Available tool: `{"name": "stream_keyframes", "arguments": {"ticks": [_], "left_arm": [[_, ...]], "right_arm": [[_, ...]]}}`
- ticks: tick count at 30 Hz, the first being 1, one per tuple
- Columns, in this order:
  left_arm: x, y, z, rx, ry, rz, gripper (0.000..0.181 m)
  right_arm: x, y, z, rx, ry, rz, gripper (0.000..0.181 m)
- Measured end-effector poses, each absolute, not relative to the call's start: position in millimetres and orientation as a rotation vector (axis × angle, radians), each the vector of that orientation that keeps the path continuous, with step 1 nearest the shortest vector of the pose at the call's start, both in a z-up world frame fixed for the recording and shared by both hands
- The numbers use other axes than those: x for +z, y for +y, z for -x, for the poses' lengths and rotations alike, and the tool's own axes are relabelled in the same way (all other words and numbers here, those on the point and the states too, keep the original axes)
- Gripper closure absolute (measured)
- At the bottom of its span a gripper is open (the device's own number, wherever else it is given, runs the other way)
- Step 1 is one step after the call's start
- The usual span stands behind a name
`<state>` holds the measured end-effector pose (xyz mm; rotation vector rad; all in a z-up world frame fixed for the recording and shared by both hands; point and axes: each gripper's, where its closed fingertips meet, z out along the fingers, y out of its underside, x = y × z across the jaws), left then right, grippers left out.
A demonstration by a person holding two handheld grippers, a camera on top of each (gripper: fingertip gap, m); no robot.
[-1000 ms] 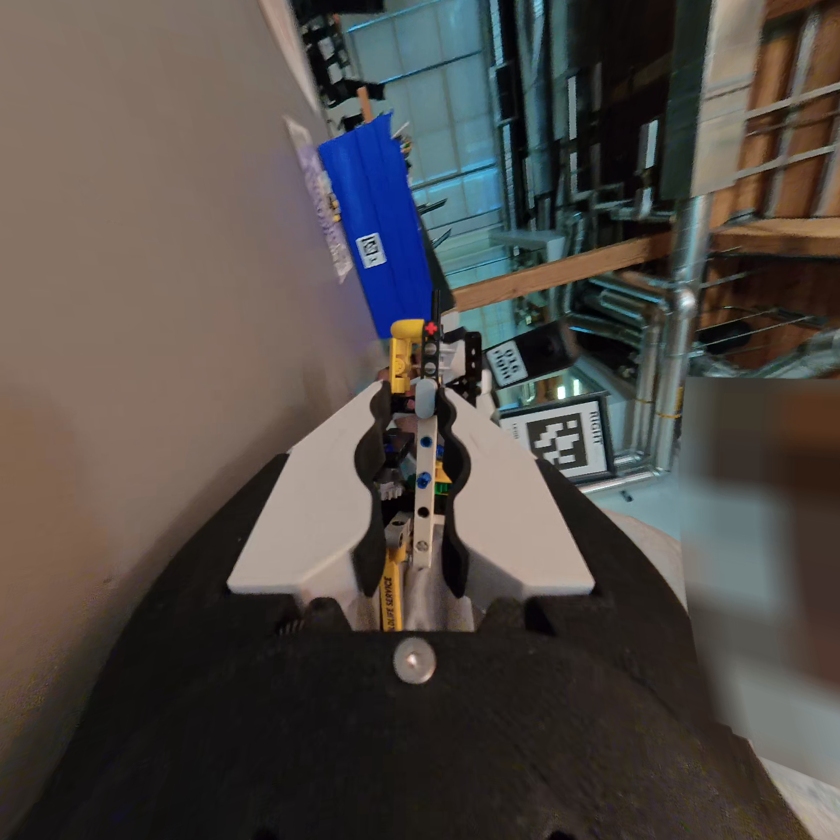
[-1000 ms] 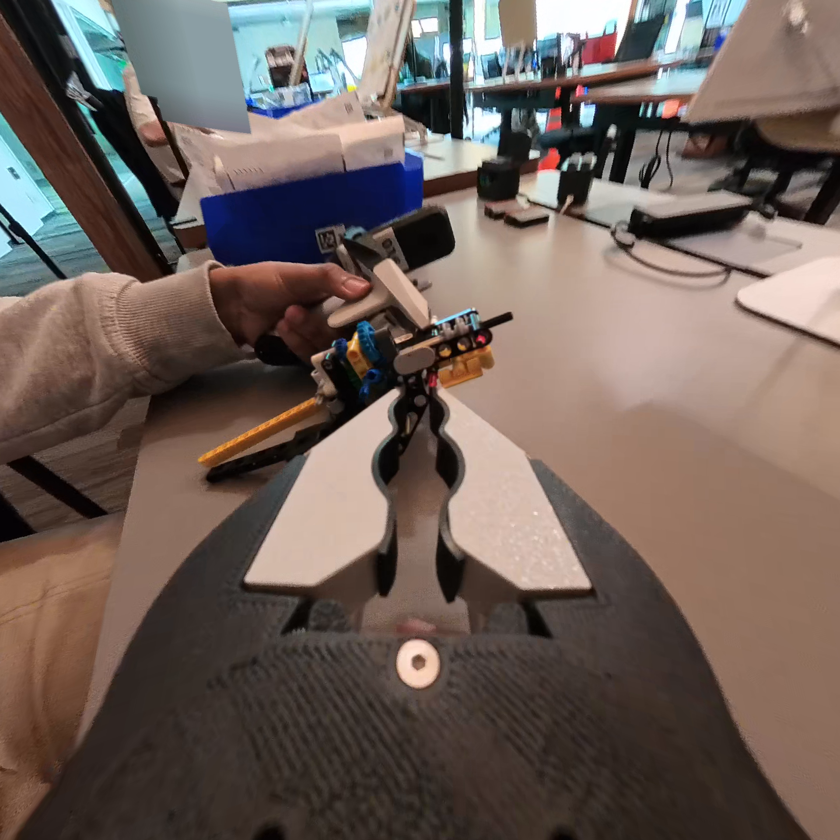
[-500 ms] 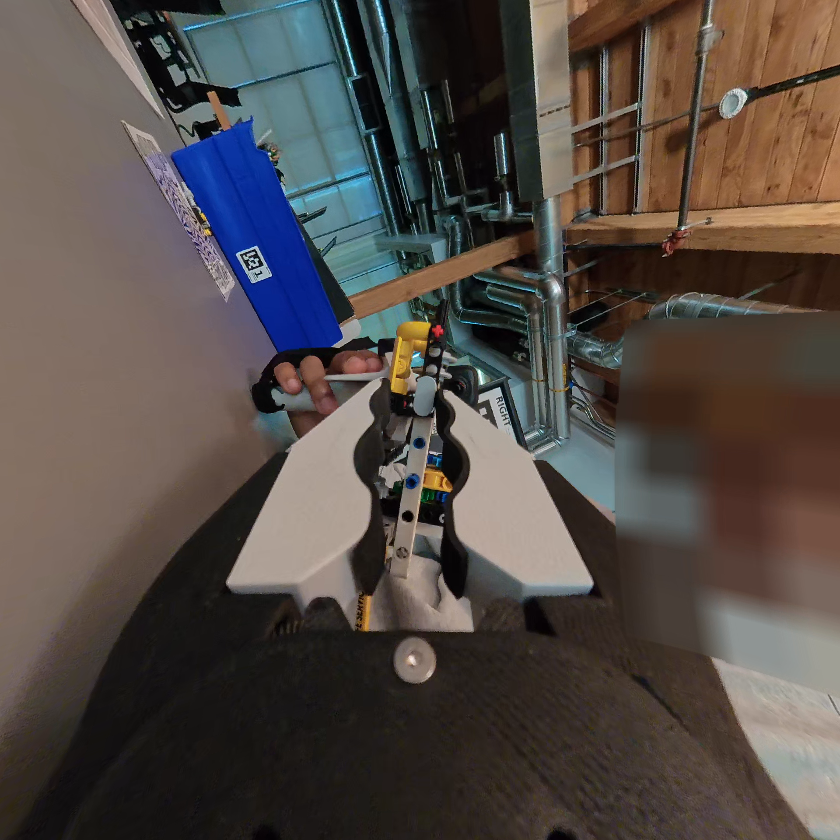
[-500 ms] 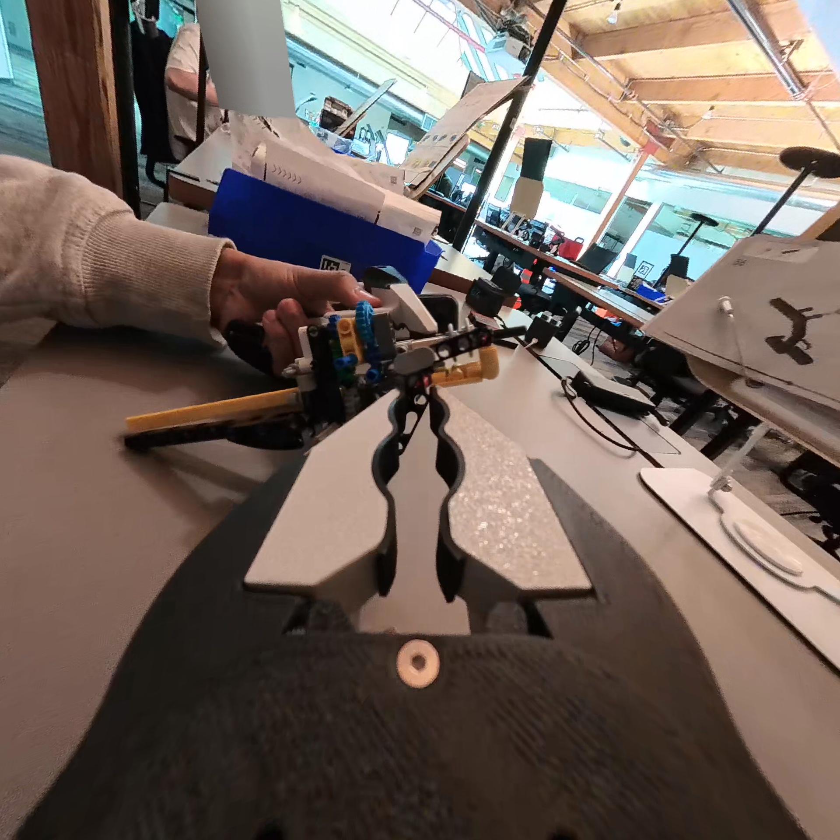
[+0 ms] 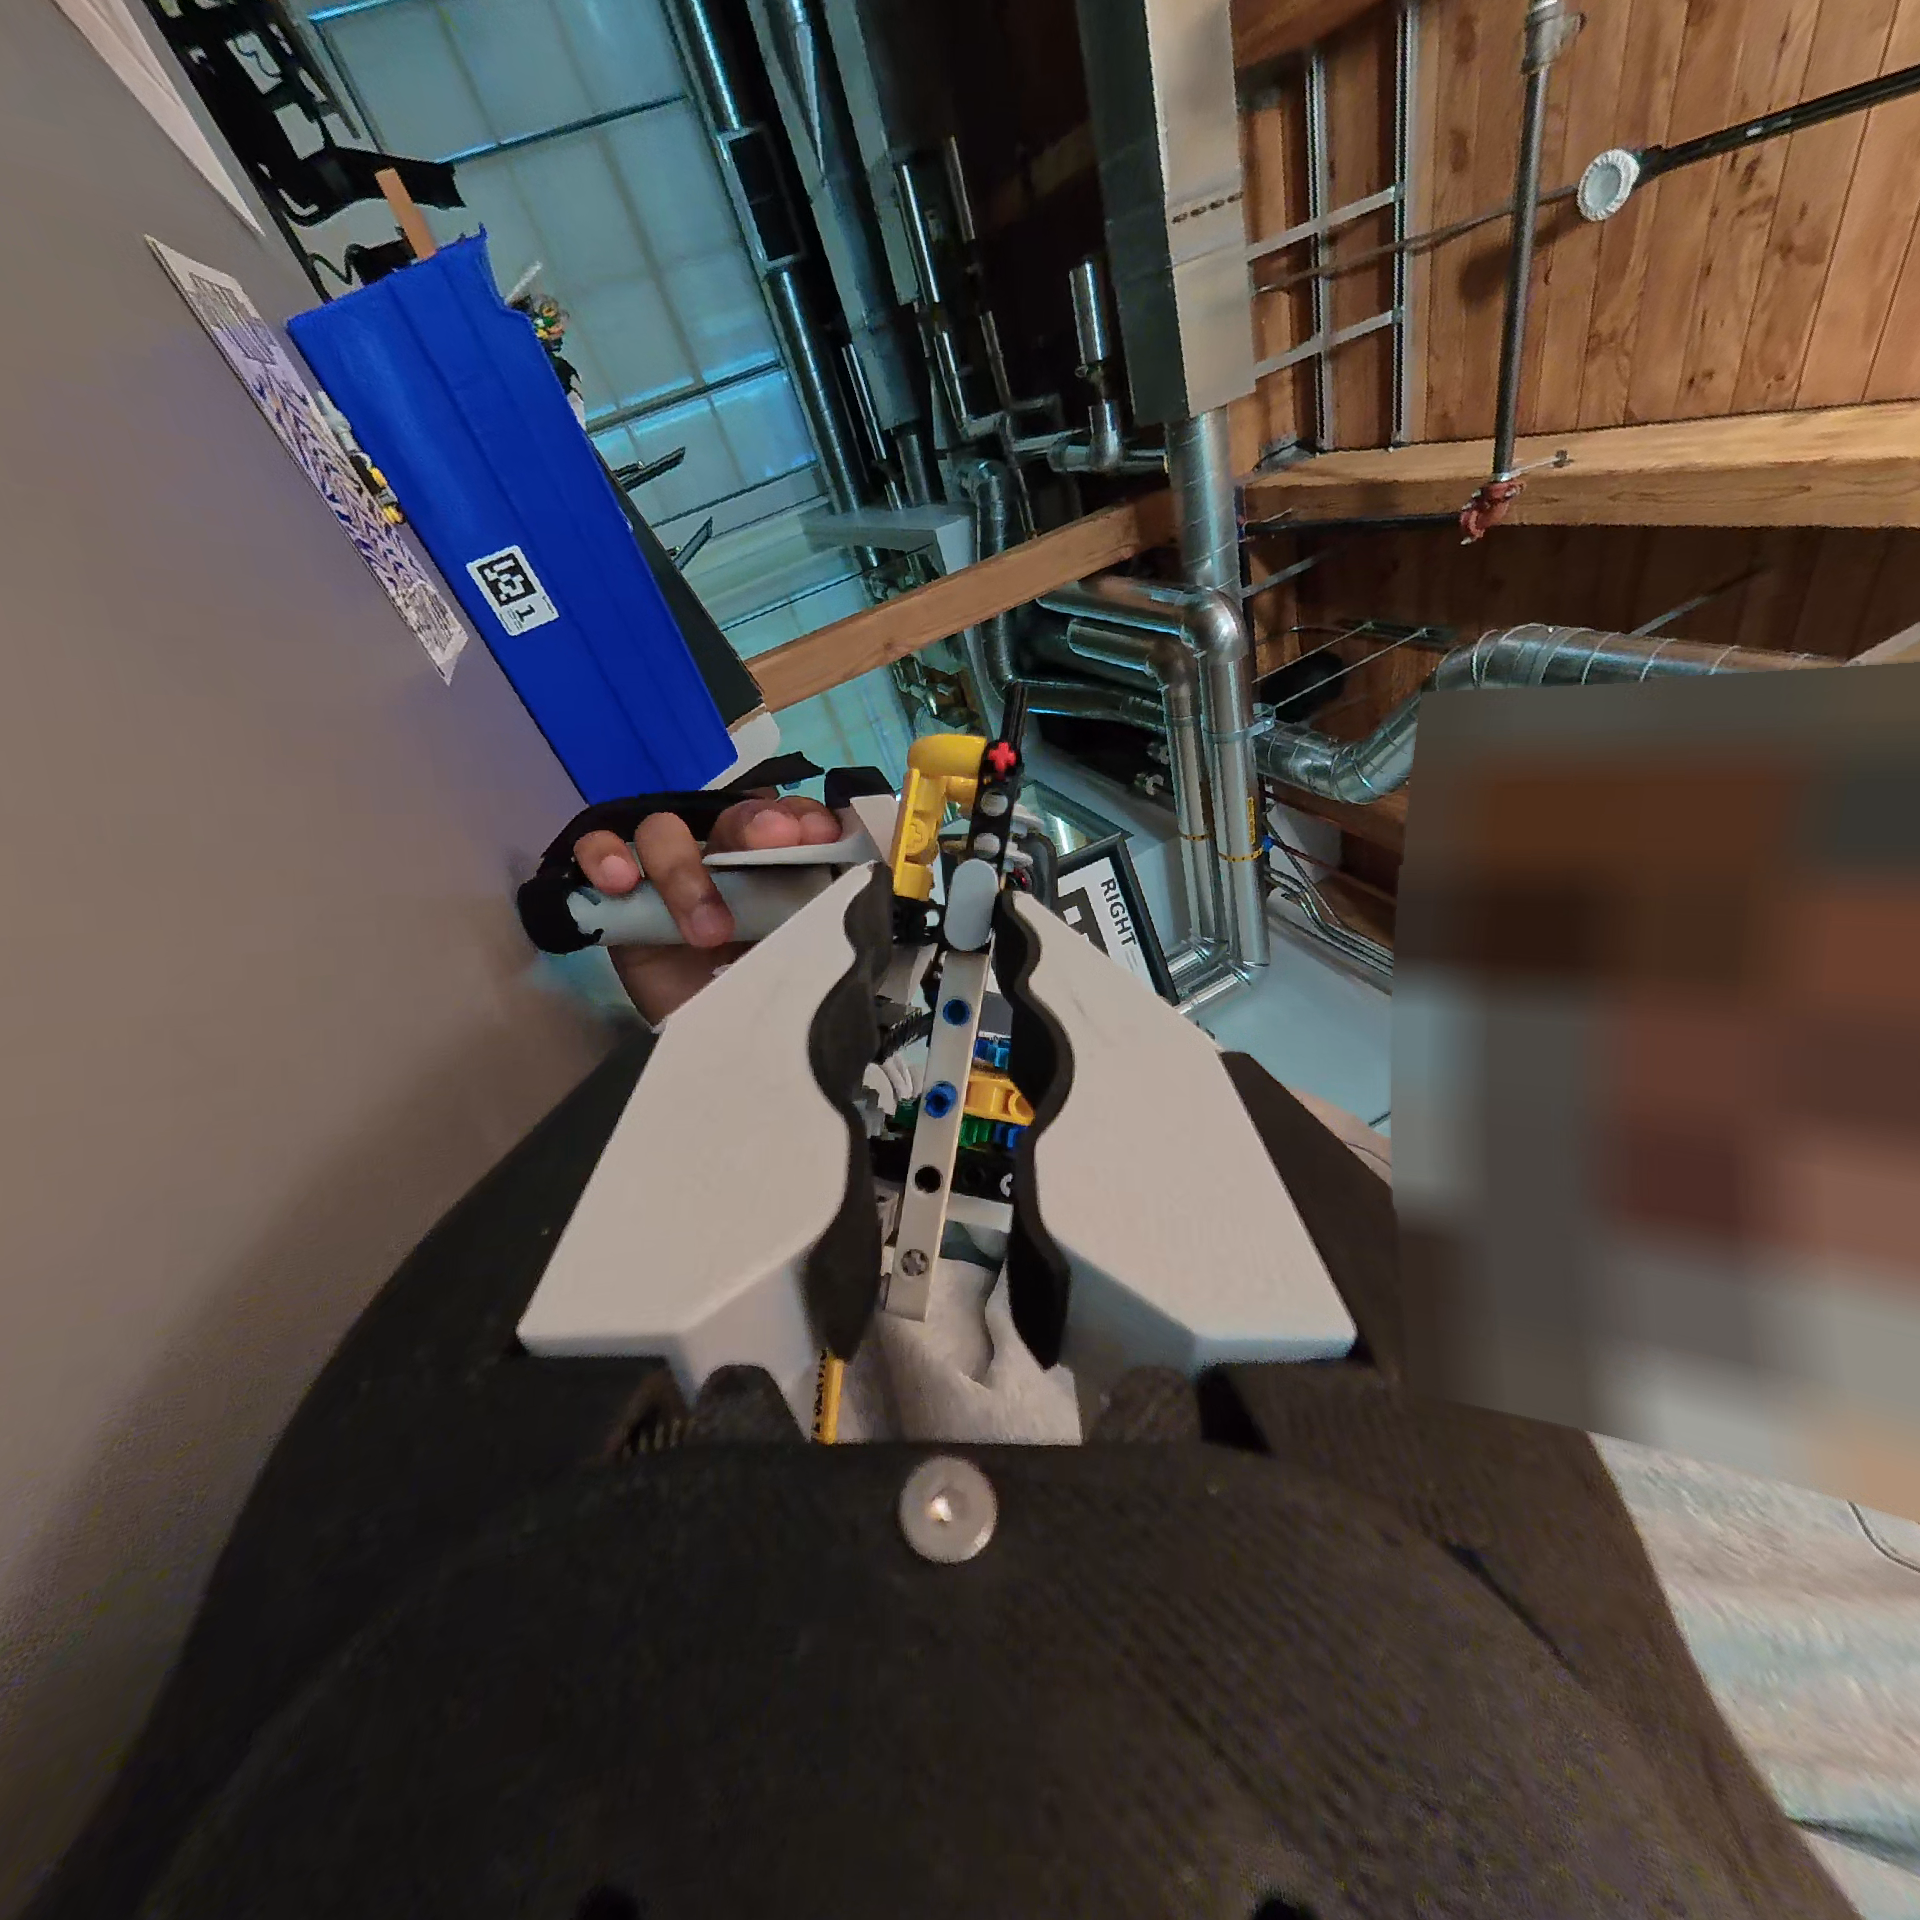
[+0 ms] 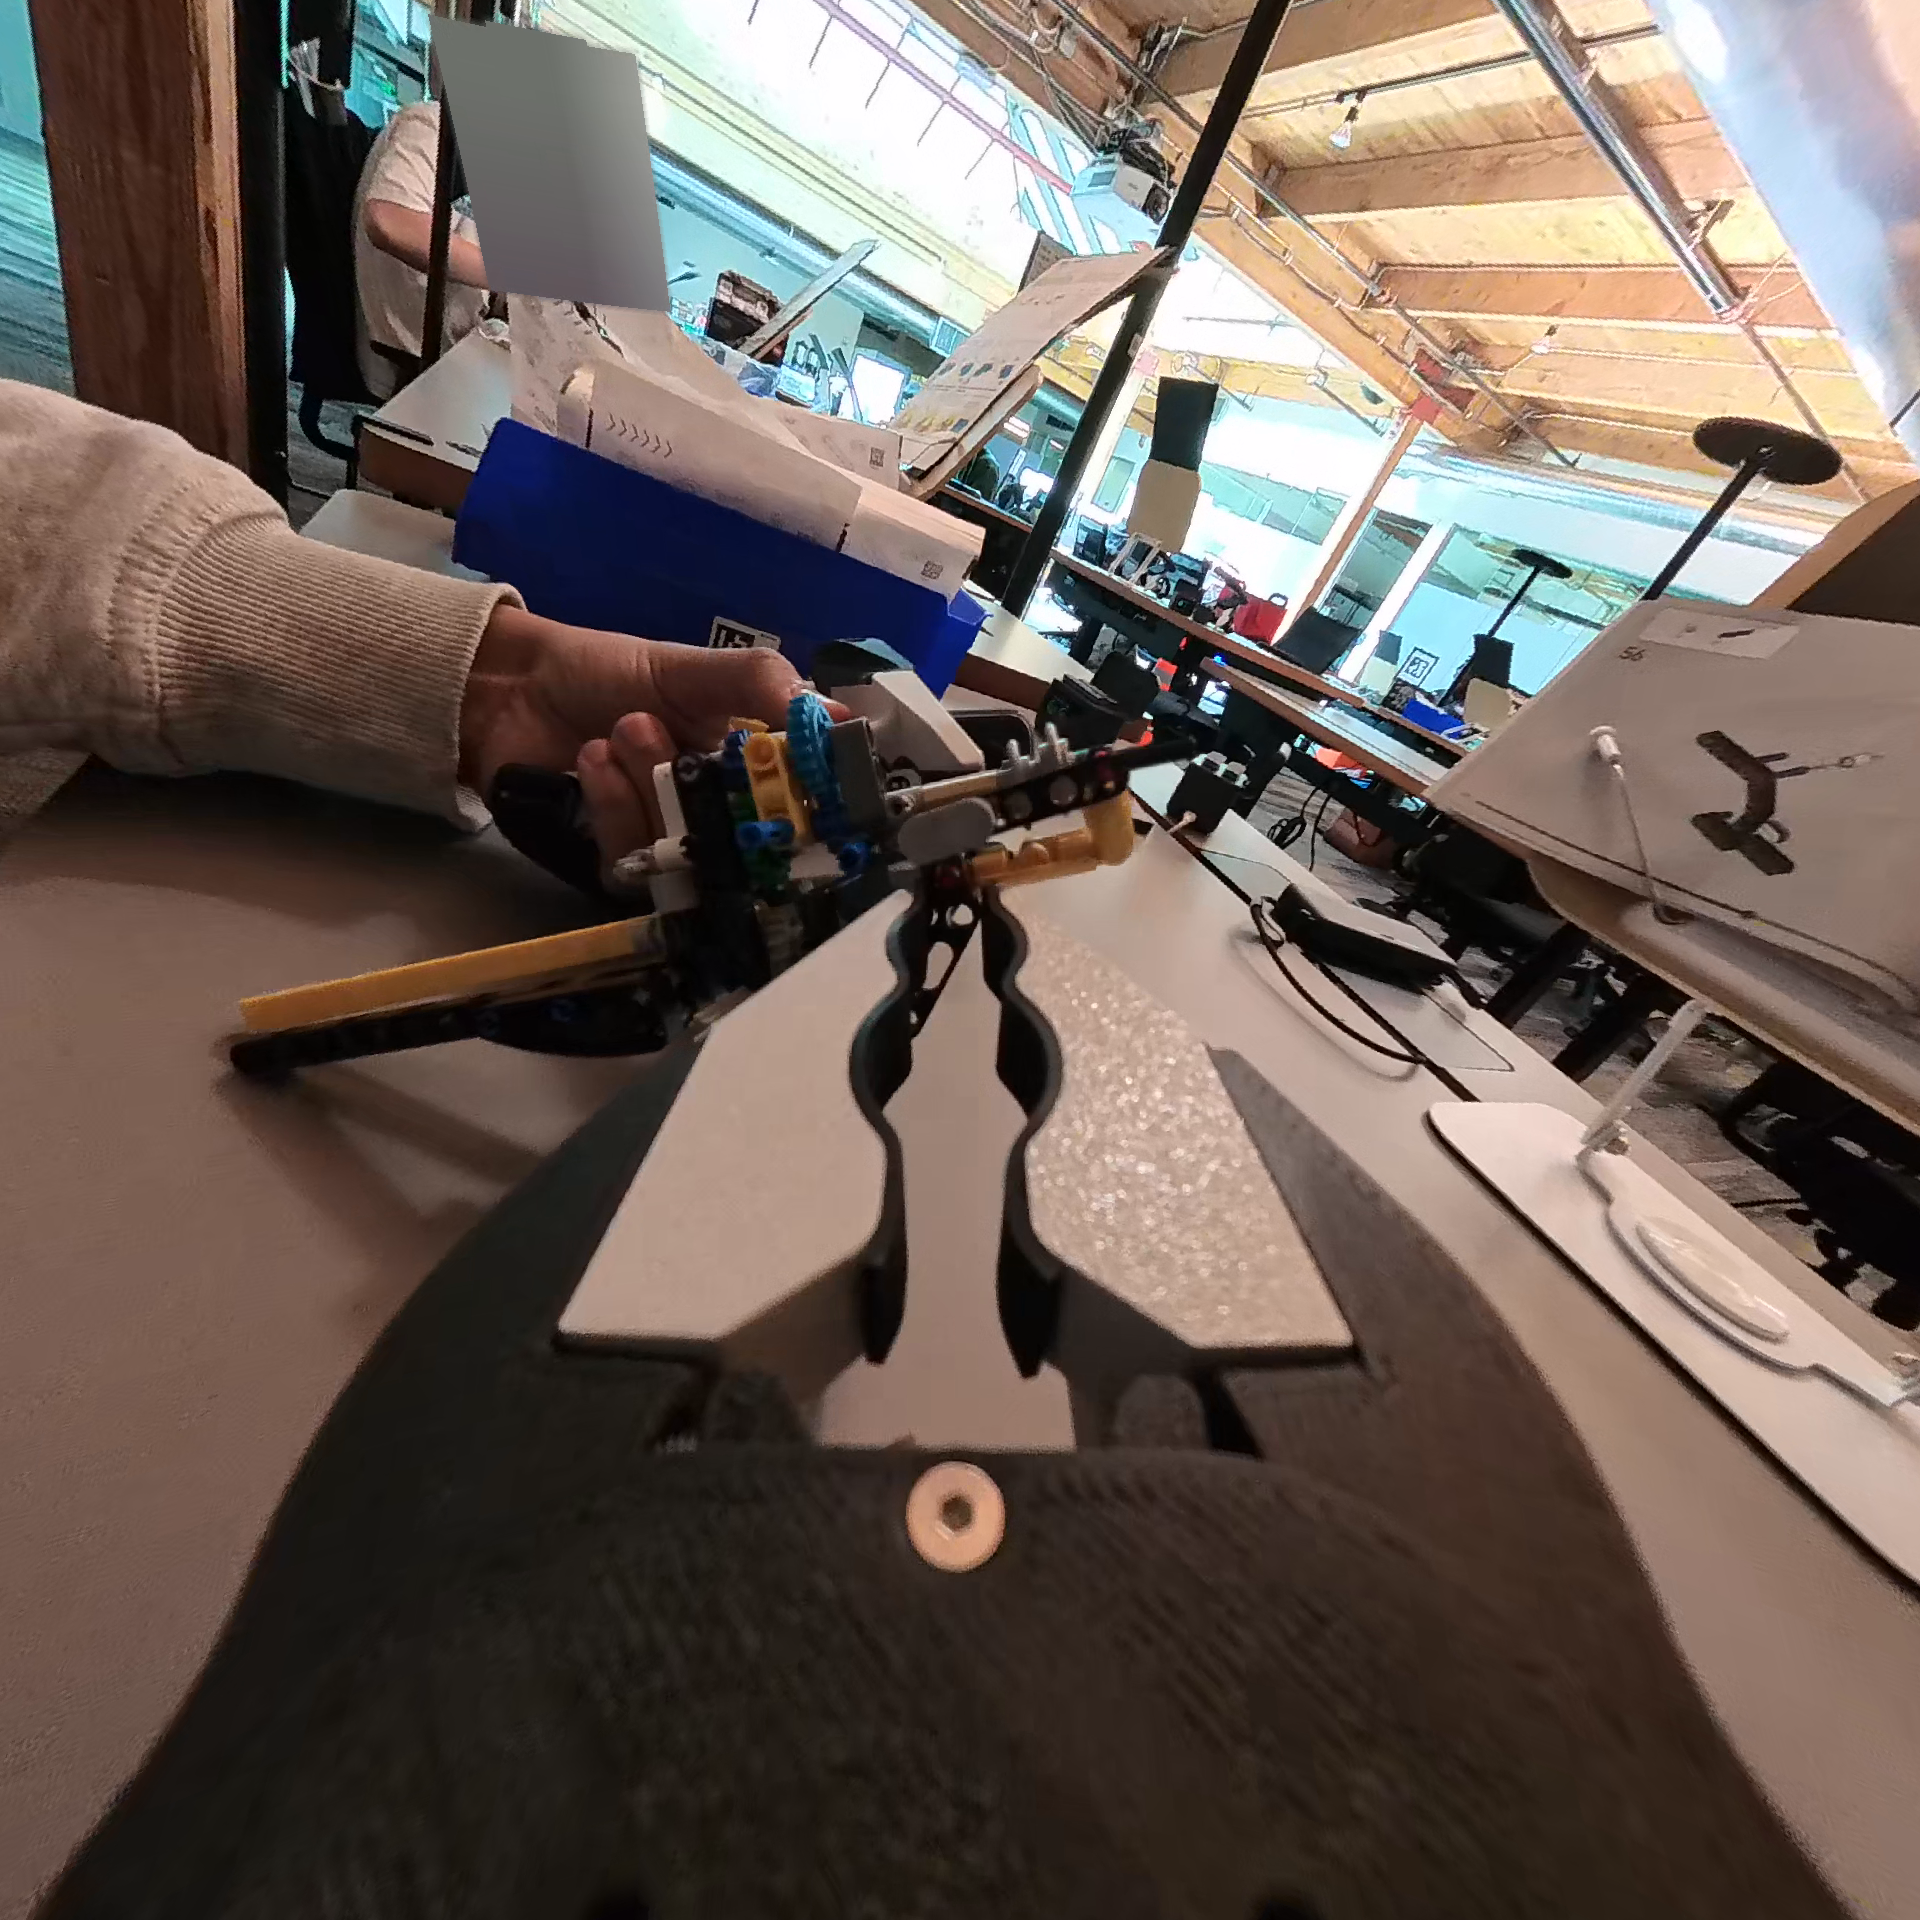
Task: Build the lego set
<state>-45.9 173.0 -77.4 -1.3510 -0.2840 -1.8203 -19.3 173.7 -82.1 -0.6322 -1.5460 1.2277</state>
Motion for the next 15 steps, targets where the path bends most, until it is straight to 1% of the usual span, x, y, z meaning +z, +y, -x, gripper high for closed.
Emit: {"name": "stream_keyframes", "arguments": {"ticks": [1,15], "left_arm": [[-77.4,172.8,45.7,-1.821,-0.282,1.351,0.164],[-80.8,174.2,42.7,-1.805,-0.282,1.388,0.165]], "right_arm": [[-81.8,173.5,19.2,1.233,-1.544,0.633,0.174],[-86.7,173.6,16.2,1.206,-1.587,0.618,0.174]]}}
